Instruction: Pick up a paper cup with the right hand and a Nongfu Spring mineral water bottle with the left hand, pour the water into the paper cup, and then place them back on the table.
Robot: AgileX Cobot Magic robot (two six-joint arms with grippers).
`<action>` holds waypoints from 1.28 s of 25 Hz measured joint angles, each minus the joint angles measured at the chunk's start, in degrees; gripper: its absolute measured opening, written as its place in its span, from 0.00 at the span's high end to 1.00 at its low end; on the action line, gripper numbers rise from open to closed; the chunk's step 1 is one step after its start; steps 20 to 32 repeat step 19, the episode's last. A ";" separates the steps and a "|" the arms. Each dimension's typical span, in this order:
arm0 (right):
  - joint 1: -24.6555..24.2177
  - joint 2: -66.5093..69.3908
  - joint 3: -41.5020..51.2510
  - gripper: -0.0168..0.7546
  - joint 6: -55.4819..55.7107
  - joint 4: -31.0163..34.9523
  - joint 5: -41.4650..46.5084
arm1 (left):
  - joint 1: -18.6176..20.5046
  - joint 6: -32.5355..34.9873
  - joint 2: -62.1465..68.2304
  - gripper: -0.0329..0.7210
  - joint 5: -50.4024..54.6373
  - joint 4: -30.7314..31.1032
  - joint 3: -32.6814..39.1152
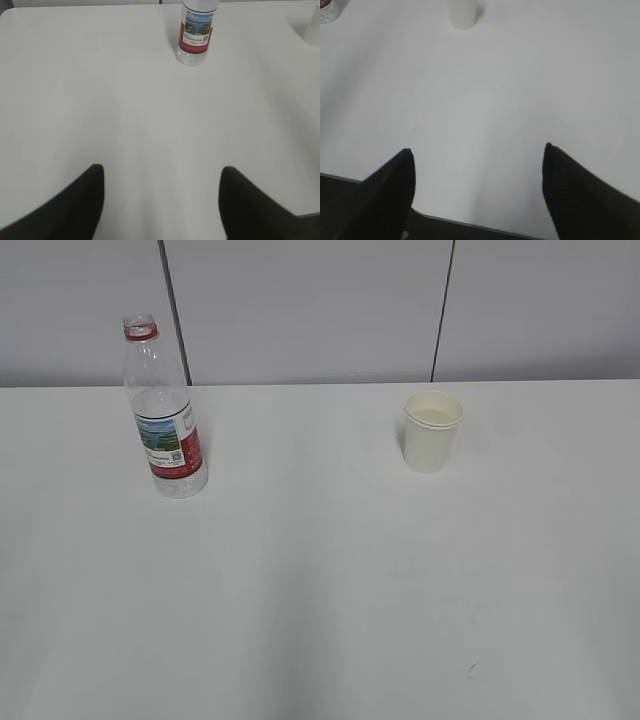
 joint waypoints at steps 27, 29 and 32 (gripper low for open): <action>-0.90 0.00 0.00 0.21 0.00 -0.10 0.00 | 0.24 0.00 0.00 0.42 -0.07 -0.05 0.00; -0.90 0.00 0.00 0.21 0.00 -0.10 0.00 | 0.24 0.00 0.00 0.42 -0.07 -0.05 0.00; -0.90 0.00 0.00 0.21 0.00 -0.10 0.00 | 0.24 0.00 0.00 0.42 -0.07 -0.05 0.00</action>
